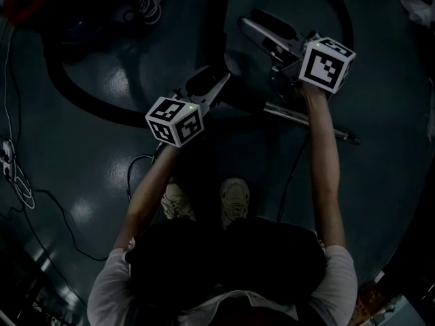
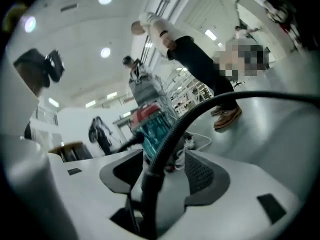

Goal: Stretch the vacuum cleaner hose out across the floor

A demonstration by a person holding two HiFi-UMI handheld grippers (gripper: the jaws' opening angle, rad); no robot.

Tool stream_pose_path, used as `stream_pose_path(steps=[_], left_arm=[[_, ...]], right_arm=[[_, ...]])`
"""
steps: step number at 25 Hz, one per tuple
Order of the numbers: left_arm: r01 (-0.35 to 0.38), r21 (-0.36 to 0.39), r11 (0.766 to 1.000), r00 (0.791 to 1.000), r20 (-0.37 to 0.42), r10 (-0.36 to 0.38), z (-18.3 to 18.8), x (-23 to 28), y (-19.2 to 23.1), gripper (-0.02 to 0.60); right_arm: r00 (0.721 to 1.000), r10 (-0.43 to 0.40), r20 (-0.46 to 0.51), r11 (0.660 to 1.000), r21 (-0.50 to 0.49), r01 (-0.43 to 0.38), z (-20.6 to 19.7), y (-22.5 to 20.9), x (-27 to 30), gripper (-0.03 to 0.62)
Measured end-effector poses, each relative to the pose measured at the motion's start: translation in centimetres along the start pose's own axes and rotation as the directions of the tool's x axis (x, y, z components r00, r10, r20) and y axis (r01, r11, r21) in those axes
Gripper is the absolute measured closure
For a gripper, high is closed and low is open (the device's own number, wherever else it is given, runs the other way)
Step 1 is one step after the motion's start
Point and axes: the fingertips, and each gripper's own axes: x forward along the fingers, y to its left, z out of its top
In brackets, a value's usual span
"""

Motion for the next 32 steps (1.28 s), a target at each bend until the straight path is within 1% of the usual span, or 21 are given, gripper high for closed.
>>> stream_pose_path(steps=[1, 2, 3, 4, 6, 7, 8, 9, 11, 14, 15, 16, 17, 19, 21, 23, 25, 27, 28, 30, 32], left_arm=[[-0.009, -0.004, 1.000, 1.000, 0.023, 0.009, 1.0, -0.3, 0.6, 0.390], [-0.014, -0.005, 1.000, 0.999, 0.045, 0.014, 2.1, -0.6, 1.0, 0.390], [-0.017, -0.006, 1.000, 0.998, 0.065, 0.017, 3.2, -0.7, 1.2, 0.390], [-0.019, -0.012, 1.000, 0.996, 0.083, 0.020, 4.2, -0.7, 1.4, 0.390], [-0.026, -0.017, 1.000, 0.994, 0.110, 0.028, 5.7, -0.8, 1.6, 0.390], [-0.029, -0.008, 1.000, 0.993, 0.116, 0.030, 6.3, -0.8, 1.7, 0.390], [-0.029, 0.004, 1.000, 0.993, 0.117, 0.029, 6.8, -0.8, 1.6, 0.391], [-0.026, 0.017, 1.000, 0.993, 0.115, 0.024, 7.4, -0.8, 1.3, 0.391], [-0.010, 0.030, 1.000, 0.994, 0.112, 0.006, 9.1, -0.5, 0.1, 0.393], [-0.008, 0.019, 1.000, 0.990, 0.138, 0.005, 14.0, -1.0, -2.8, 0.396], [-0.009, 0.014, 1.000, 0.989, 0.148, 0.007, 16.3, -1.6, -4.2, 0.396], [-0.008, 0.012, 1.000, 0.988, 0.157, 0.006, 18.9, -2.1, -6.1, 0.397], [-0.004, 0.013, 1.000, 0.987, 0.164, 0.002, 21.8, -2.7, -8.3, 0.397], [0.009, 0.038, 0.999, 0.986, 0.169, -0.015, 27.9, -3.5, -13.6, 0.403], [0.026, 0.089, 0.996, 0.987, 0.157, -0.040, 34.4, -4.2, -19.5, 0.407], [0.049, 0.130, 0.990, 0.991, 0.120, -0.065, 40.5, -4.9, -25.5, 0.408], [0.071, 0.168, 0.983, 0.995, 0.051, -0.081, 46.1, -5.8, -31.0, 0.407], [0.089, 0.207, 0.974, 0.996, 0.004, -0.092, 50.9, -6.9, -36.5, 0.407], [0.098, 0.223, 0.970, 0.995, -0.002, -0.100, 53.1, -7.6, -39.4, 0.407], [0.126, 0.240, 0.963, 0.991, 0.010, -0.132, 57.1, -9.0, -45.0, 0.412], [0.164, 0.272, 0.948, 0.985, 0.016, -0.174, 60.7, -10.4, -50.6, 0.426]], right_arm=[[0.997, -0.028, -0.067, 0.996, -0.088, 0.022, -1.0, -0.4, -0.8, 0.344], [0.985, -0.064, -0.161, 0.980, -0.197, 0.031, -2.8, -0.8, -1.4, 0.344], [0.961, -0.087, -0.263, 0.959, -0.283, 0.009, -5.0, -0.8, -2.0, 0.344], [0.928, -0.082, -0.365, 0.946, -0.322, -0.043, -7.5, -0.3, -2.4, 0.344], [0.844, -0.021, -0.536, 0.935, -0.310, -0.174, -12.2, 1.5, -3.3, 0.344], [0.804, 0.001, -0.594, 0.926, -0.303, -0.226, -14.0, 2.3, -3.4, 0.344], [0.772, 0.003, -0.635, 0.912, -0.315, -0.262, -15.4, 2.9, -3.3, 0.344], [0.750, -0.017, -0.661, 0.894, -0.347, -0.285, -16.2, 3.2, -3.0, 0.344], [0.733, -0.079, -0.676, 0.857, -0.421, -0.296, -16.1, 3.3, -1.5, 0.345], [0.711, -0.129, -0.691, 0.823, -0.474, -0.312, -13.1, 5.2, 0.0, 0.346], [0.722, -0.137, -0.678, 0.817, -0.490, -0.304, -11.2, 6.7, 0.0, 0.347], [0.748, -0.135, -0.650, 0.823, -0.494, -0.280, -8.6, 8.4, -0.1, 0.382], [0.780, -0.114, -0.615, 0.841, -0.478, -0.254, -5.5, 10.3, -0.3, 0.473], [0.842, -0.017, -0.540, 0.884, -0.402, -0.240, 1.1, 15.2, -1.2, 0.474], [0.885, 0.097, -0.456, 0.921, -0.295, -0.253, 8.1, 20.7, -2.3, 0.477], [0.906, 0.167, -0.390, 0.948, -0.187, -0.256, 15.0, 26.4, -3.7, 0.481], [0.916, 0.183, -0.358, 0.962, -0.128, -0.243, 21.4, 31.3, -5.2, 0.482], [0.921, 0.172, -0.349, 0.966, -0.122, -0.227, 26.9, 35.4, -7.3, 0.482], [0.923, 0.162, -0.350, 0.967, -0.131, -0.220, 29.4, 37.4, -8.5, 0.482], [0.931, 0.142, -0.337, 0.965, -0.162, -0.205, 34.2, 41.0, -10.9, 0.482], [0.949, 0.121, -0.290, 0.965, -0.190, -0.181, 38.7, 44.5, -13.5, 0.482]])
